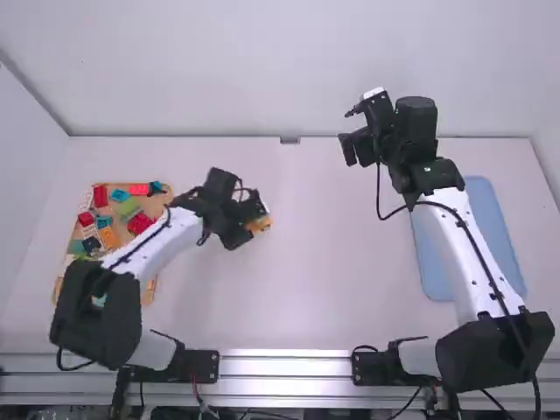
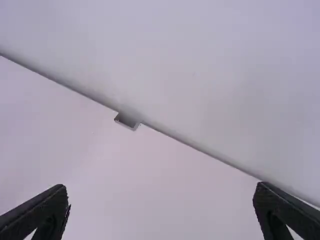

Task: Assemble lego blocks to make yellow taxi

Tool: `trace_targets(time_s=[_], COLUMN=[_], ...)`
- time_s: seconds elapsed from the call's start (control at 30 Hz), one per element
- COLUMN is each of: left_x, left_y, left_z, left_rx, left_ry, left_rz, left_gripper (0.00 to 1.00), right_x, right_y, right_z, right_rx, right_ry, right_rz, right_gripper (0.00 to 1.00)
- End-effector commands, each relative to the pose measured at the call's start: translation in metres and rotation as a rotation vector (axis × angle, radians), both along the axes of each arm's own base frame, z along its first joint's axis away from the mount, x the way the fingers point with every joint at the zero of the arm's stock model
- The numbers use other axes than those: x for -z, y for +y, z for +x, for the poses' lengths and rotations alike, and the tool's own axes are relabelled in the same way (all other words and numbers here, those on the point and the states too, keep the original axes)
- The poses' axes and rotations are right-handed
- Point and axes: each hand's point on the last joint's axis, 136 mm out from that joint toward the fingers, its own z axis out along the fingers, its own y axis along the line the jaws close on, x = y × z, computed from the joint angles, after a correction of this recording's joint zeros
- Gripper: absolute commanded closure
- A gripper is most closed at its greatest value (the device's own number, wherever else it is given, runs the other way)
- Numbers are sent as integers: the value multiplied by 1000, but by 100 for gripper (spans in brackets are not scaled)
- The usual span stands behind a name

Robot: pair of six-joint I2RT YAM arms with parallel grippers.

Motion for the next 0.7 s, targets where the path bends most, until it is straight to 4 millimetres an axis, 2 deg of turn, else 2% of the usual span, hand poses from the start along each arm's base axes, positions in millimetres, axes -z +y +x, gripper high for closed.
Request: trace_targets(time_s=[0.0, 0.1, 0.27, 0.53, 0.67], left_x=[23, 40, 52, 67, 68], left_y=[-18, -39, -59, -68, -71], left_z=[-11, -15, -15, -18, -22], left_rx=[137, 242, 308, 330, 379], left_ry=[43, 72, 93, 121, 120], left_rz=[73, 101, 114, 90, 75], left_gripper=[42, 43, 43, 40, 35], right_x=[-13, -13, -12, -11, -11], right_y=[3, 3, 3, 3, 3], right_z=[3, 3, 2, 2, 2], right_rx=[-5, -5, -5, -5, -5], right_ry=[-23, -23, -19, -16, -16], right_rz=[8, 8, 7, 7, 7], right_gripper=[2, 2, 2, 2, 2])
